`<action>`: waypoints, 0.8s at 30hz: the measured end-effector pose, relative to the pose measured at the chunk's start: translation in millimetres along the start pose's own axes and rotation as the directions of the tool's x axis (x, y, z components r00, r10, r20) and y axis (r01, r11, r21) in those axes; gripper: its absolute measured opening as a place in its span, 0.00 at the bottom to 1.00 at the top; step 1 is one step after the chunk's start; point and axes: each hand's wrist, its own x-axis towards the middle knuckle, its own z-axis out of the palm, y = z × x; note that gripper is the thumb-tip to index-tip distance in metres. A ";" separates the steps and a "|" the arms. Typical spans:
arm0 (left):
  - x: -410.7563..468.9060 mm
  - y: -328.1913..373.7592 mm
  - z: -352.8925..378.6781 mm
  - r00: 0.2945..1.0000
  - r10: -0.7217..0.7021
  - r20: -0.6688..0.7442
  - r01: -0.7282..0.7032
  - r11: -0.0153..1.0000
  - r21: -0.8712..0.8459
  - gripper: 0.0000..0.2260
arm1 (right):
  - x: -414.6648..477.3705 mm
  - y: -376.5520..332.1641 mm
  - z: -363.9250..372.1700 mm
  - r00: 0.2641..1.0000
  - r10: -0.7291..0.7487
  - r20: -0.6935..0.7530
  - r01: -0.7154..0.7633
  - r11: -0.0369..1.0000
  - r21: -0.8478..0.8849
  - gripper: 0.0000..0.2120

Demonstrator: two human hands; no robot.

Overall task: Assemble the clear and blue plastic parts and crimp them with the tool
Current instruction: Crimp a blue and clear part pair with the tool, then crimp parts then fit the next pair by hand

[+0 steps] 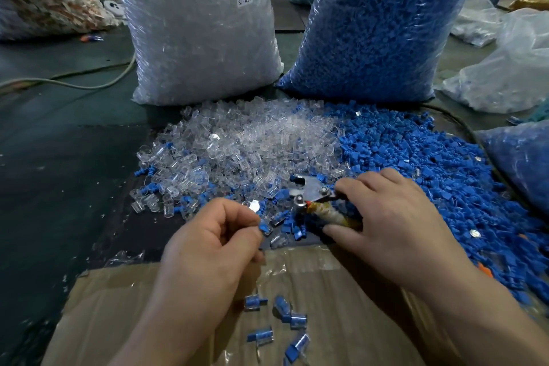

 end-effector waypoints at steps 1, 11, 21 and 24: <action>-1.3 0.5 1.7 1.000 -0.001 0.005 0.000 1.000 0.014 0.13 | 2.2 0.9 0.3 1.000 0.018 -0.003 -0.018 1.000 -0.010 0.32; -5.6 -2.1 10.4 0.997 0.071 -0.035 -0.065 0.987 0.147 0.10 | -12.8 -45.9 7.2 0.918 -0.284 -0.275 0.326 0.938 0.120 0.13; -6.0 7.3 3.0 0.995 0.047 0.085 -0.035 0.989 -0.142 0.16 | -13.8 -46.3 6.9 0.876 -0.326 -0.356 0.387 0.915 0.113 0.13; -3.6 5.2 -3.0 0.978 0.010 0.207 0.008 0.996 -0.090 0.24 | -15.2 -51.1 7.5 0.849 -0.319 -0.420 0.413 0.898 0.152 0.14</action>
